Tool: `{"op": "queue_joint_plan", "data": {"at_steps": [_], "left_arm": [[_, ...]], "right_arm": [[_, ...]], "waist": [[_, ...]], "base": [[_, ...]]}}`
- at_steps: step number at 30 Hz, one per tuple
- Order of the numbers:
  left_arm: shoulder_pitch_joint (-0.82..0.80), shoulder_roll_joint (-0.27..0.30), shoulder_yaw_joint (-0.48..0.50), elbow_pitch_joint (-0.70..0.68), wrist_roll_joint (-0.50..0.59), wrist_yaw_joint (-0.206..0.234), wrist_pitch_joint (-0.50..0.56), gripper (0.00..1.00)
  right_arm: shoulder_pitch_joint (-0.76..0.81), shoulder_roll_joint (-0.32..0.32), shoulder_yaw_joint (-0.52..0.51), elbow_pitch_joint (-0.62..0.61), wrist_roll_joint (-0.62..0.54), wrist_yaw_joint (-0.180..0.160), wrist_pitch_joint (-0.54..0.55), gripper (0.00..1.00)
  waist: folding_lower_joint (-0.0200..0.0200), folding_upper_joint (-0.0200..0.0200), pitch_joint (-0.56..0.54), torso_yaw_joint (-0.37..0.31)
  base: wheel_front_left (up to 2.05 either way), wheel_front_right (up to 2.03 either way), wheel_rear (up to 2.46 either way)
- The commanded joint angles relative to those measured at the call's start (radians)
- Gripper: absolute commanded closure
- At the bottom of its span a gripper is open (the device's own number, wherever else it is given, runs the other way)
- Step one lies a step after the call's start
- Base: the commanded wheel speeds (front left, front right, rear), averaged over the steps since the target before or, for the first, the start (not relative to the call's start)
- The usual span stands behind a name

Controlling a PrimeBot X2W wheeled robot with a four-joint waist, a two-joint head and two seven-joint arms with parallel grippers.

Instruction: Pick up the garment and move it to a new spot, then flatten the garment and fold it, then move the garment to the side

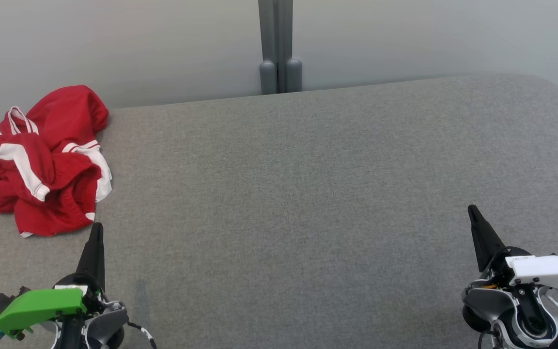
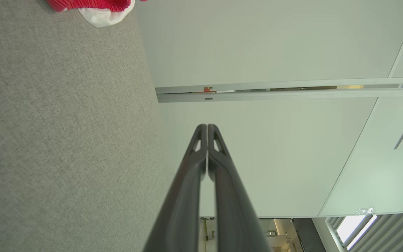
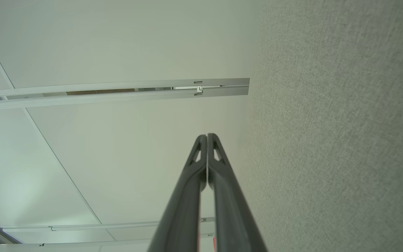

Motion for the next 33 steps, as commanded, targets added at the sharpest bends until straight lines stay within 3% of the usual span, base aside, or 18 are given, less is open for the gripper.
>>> {"op": "queue_joint_plan", "data": {"at_steps": [1,19,20,33], "left_arm": [[-0.011,0.002,0.001,-0.001,0.003,-0.005,0.002,1.0],[-0.011,0.002,0.001,-0.001,0.003,-0.005,0.002,1.0],[0.001,0.0,0.0,0.003,0.0,0.0,0.0,0.0],[0.041,-0.007,-0.042,0.015,0.034,0.003,-0.048,0.0]], "right_arm": [[-0.006,-0.004,-0.001,-0.005,0.006,0.0,0.003,1.0],[-0.006,-0.004,-0.001,-0.005,0.006,0.0,0.003,1.0],[0.001,0.001,0.0,0.003,0.0,0.0,0.0,0.0],[0.04,0.008,0.025,0.025,-0.027,0.0,-0.048,0.0]], "waist": [[0.0,0.0,0.0,0.0],[0.0,0.0,0.0,0.0],[0.0,0.0,0.0,0.0],[0.0,0.0,0.0,0.0]], "base": [[0.0,0.0,0.0],[0.0,0.0,0.0],[0.0,0.0,0.0],[0.0,0.0,0.0]]}}
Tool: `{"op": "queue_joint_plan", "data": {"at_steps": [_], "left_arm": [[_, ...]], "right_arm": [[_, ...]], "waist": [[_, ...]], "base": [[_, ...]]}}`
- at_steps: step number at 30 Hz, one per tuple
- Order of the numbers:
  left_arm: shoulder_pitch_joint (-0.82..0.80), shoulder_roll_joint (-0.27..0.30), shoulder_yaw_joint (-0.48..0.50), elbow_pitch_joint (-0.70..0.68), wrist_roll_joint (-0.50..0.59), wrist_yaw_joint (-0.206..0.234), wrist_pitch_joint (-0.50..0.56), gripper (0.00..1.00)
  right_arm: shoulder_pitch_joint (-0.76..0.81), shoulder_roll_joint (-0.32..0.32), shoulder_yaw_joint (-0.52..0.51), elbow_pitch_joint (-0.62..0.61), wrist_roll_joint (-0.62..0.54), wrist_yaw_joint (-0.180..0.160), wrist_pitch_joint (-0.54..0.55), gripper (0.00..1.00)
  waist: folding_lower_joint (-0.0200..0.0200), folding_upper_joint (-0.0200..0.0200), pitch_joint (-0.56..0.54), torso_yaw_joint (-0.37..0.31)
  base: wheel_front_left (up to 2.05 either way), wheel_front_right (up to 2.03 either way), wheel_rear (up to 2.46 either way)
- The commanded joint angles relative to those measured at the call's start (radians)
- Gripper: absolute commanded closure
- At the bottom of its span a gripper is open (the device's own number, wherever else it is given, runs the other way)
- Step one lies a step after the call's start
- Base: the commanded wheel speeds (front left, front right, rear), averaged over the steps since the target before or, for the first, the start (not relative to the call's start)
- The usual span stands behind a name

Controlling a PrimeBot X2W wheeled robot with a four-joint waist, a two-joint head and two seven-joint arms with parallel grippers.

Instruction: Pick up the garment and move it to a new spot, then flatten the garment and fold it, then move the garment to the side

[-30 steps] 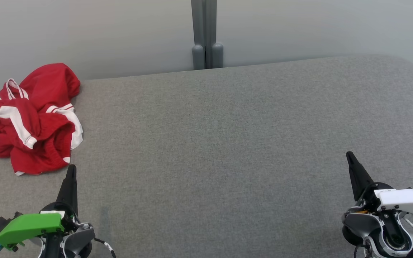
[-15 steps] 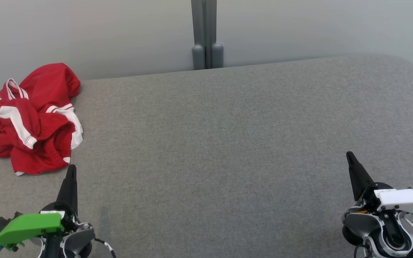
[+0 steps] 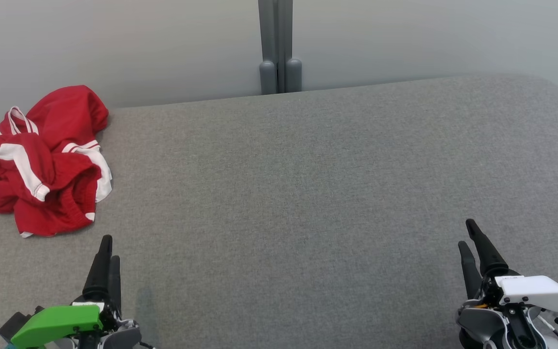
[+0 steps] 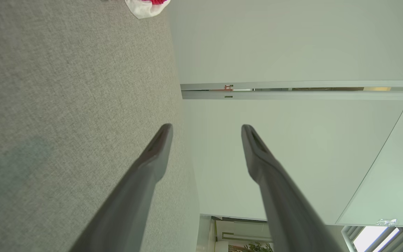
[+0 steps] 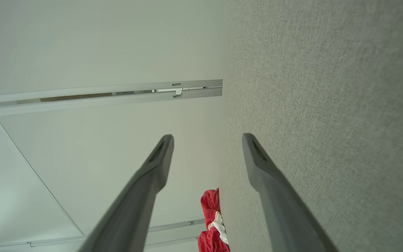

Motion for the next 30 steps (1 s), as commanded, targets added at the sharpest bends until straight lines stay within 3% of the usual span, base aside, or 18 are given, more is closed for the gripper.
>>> {"op": "queue_joint_plan", "data": {"at_steps": [1,12,30], "left_arm": [[-0.004,0.004,-0.007,-0.024,0.023,0.002,-0.012,0.0],[-0.006,0.005,-0.038,-0.071,0.175,0.029,-0.06,0.0],[0.031,0.008,-0.109,-0.15,0.534,0.1,-0.13,0.0]], "right_arm": [[-0.004,-0.004,0.002,-0.019,-0.019,0.0,-0.015,0.0],[0.001,-0.006,-0.008,-0.052,-0.167,0.0,-0.063,0.0],[0.032,-0.009,0.029,-0.144,-0.565,0.0,-0.133,0.0]], "waist": [[0.0,0.0,0.0,0.0],[0.0,0.0,-0.001,0.001],[0.0,0.0,-0.003,0.001]], "base": [[0.0,0.0,0.0],[0.0,0.0,0.0],[0.0,0.0,0.0]]}}
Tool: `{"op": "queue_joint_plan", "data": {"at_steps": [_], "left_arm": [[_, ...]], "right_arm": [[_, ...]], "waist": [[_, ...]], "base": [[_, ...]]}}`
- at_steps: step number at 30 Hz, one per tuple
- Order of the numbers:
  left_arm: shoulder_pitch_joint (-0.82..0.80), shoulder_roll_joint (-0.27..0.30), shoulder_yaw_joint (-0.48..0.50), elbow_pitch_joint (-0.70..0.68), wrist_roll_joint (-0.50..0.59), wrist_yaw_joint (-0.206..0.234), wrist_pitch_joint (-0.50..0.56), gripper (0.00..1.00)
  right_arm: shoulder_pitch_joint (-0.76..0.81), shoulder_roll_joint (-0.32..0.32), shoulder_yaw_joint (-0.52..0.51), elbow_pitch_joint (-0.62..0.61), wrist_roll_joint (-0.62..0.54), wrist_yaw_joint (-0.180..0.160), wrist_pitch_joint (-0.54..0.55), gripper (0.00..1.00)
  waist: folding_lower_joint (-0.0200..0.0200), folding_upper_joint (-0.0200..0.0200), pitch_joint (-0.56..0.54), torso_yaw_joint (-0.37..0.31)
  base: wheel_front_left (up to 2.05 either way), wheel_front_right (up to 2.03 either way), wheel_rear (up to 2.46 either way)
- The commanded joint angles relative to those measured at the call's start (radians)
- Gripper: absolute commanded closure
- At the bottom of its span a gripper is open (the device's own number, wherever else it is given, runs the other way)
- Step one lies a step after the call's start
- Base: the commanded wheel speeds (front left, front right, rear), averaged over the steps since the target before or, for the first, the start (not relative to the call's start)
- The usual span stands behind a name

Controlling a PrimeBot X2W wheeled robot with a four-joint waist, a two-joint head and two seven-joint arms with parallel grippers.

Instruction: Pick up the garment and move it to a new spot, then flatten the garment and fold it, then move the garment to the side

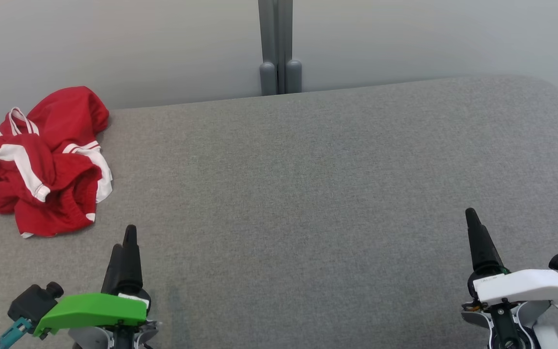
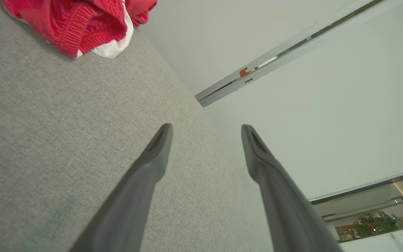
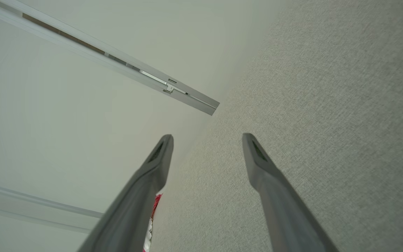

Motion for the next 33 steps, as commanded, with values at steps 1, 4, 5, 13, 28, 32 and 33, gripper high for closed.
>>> {"op": "queue_joint_plan", "data": {"at_steps": [1,4,5,13,28,32,33], "left_arm": [[0.004,0.007,-0.008,-0.021,0.049,0.007,-0.011,0.0],[0.009,0.007,-0.021,-0.025,0.116,0.014,-0.022,0.0],[0.01,0.007,-0.024,-0.027,0.135,0.015,-0.025,0.0],[0.023,0.008,-0.045,-0.039,0.267,0.032,-0.05,0.0],[0.042,0.009,-0.063,-0.038,0.436,0.053,-0.094,0.0],[0.047,0.01,-0.072,-0.033,0.476,0.059,-0.104,0.0],[0.048,0.01,-0.075,-0.03,0.486,0.06,-0.107,0.0]], "right_arm": [[-0.002,-0.006,0.007,-0.025,-0.053,0.0,-0.012,0.0],[0.004,-0.006,0.015,-0.033,-0.121,0.0,-0.023,0.0],[0.005,-0.006,0.018,-0.035,-0.139,0.001,-0.026,0.0],[0.011,-0.007,0.039,-0.044,-0.275,0.0,-0.052,0.0],[0.021,-0.009,0.061,-0.036,-0.487,0.001,-0.094,0.0],[0.024,-0.009,0.067,-0.036,-0.536,0.001,-0.106,0.0],[0.025,-0.009,0.068,-0.036,-0.549,0.001,-0.109,0.0]], "waist": [[0.0,0.0,0.0,0.0],[0.0,0.0,0.0,0.001],[0.0,0.0,0.0,0.001],[0.0,0.0,0.001,0.002],[0.0,0.0,-0.001,0.003],[0.0,0.0,-0.002,0.005],[0.0,0.0,-0.002,0.005]], "base": [[0.0,0.0,0.0],[0.0,0.0,0.0],[0.0,0.0,0.0],[0.0,0.0,0.0],[0.0,0.0,0.0],[0.0,0.0,0.0],[0.0,0.0,0.0]]}}
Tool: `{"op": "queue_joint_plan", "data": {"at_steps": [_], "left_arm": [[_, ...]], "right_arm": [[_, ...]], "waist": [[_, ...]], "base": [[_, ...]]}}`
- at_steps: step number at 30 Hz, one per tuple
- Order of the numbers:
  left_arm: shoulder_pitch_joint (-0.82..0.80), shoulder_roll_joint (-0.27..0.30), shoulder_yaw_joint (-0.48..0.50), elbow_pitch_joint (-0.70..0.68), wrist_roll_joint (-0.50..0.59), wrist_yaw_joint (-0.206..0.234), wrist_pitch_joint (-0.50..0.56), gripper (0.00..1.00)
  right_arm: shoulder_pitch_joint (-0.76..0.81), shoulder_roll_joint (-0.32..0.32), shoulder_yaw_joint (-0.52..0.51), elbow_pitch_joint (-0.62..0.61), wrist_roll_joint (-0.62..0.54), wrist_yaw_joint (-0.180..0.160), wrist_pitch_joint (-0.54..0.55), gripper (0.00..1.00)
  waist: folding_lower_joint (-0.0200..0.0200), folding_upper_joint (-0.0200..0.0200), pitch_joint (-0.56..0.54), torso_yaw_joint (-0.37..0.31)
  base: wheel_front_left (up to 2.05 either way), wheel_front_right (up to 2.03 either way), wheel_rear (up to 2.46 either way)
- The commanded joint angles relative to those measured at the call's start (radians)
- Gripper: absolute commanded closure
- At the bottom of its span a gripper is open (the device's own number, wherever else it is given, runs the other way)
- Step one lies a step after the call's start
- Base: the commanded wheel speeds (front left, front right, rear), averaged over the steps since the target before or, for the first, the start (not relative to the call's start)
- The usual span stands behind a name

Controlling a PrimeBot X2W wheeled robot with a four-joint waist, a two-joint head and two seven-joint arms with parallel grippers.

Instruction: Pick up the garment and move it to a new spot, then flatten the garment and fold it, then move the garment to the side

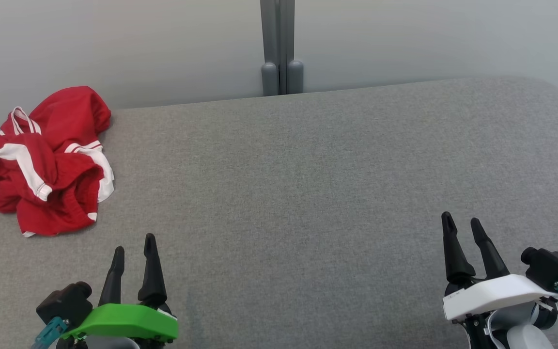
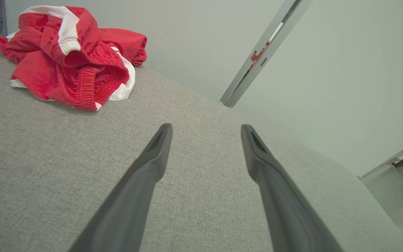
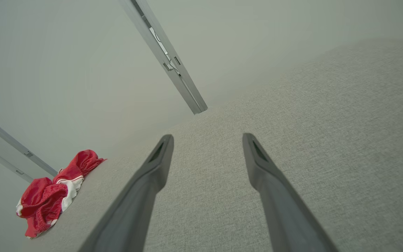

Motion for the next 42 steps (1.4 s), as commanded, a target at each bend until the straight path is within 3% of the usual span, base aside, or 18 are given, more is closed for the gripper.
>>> {"op": "queue_joint_plan", "data": {"at_steps": [1,42], "left_arm": [[0.007,0.008,-0.005,-0.007,0.029,0.006,-0.01,0.0],[0.026,0.01,-0.056,0.061,0.31,0.05,-0.099,0.0]], "right_arm": [[0.006,-0.005,0.005,-0.009,-0.033,0.0,-0.013,0.0],[0.02,-0.008,0.029,0.011,-0.405,0.001,-0.101,0.0]], "waist": [[0.0,0.0,0.0,0.0],[0.0,0.0,0.0,0.006]], "base": [[0.0,0.0,0.0],[0.0,0.0,0.0]]}}
